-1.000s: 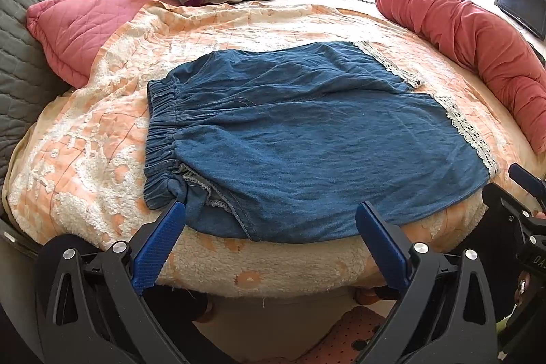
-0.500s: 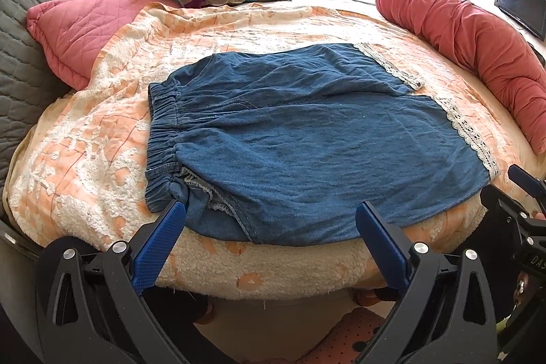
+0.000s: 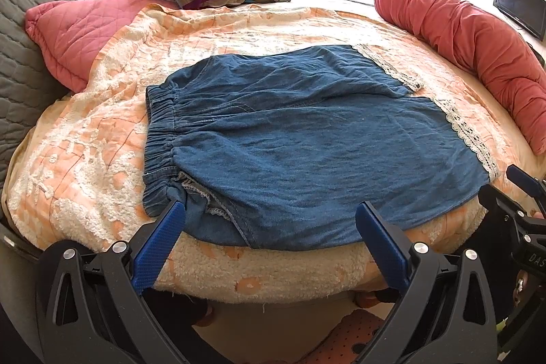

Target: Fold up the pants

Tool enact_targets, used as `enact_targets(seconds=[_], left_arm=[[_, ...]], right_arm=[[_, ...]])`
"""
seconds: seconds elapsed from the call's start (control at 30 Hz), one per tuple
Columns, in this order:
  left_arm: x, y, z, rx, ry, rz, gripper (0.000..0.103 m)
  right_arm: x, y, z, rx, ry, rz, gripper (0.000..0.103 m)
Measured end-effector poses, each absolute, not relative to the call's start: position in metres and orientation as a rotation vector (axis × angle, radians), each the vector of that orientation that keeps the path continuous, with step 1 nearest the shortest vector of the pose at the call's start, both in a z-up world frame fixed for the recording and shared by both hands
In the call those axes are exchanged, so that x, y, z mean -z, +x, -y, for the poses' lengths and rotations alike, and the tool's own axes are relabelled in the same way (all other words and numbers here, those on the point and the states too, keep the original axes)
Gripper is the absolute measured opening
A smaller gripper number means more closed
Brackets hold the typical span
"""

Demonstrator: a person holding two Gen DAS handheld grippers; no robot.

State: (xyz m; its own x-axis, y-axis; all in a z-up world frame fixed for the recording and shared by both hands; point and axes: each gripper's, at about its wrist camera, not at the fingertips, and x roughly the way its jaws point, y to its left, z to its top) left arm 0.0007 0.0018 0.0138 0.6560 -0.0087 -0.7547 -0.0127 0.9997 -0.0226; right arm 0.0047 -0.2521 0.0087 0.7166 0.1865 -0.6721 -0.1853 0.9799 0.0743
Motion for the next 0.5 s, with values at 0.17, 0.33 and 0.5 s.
enact_targets(seconds=[0.17, 0.33, 0.5], left_arm=[[-0.012, 0.003, -0.003, -0.001, -0.03, -0.857, 0.099], [-0.009, 0.008, -0.005, 0.002, -0.042, -0.858, 0.099], [-0.007, 0.017, -0.01, 0.004, -0.057, -0.87, 0.099]], right_arm=[[-0.008, 0.008, 0.255, -0.2, 0.004, -0.743, 0.095], [-0.007, 0.015, 0.257, -0.186, 0.006, -0.746, 0.095], [-0.006, 0.025, 0.256, -0.185, -0.008, -0.764, 0.095]])
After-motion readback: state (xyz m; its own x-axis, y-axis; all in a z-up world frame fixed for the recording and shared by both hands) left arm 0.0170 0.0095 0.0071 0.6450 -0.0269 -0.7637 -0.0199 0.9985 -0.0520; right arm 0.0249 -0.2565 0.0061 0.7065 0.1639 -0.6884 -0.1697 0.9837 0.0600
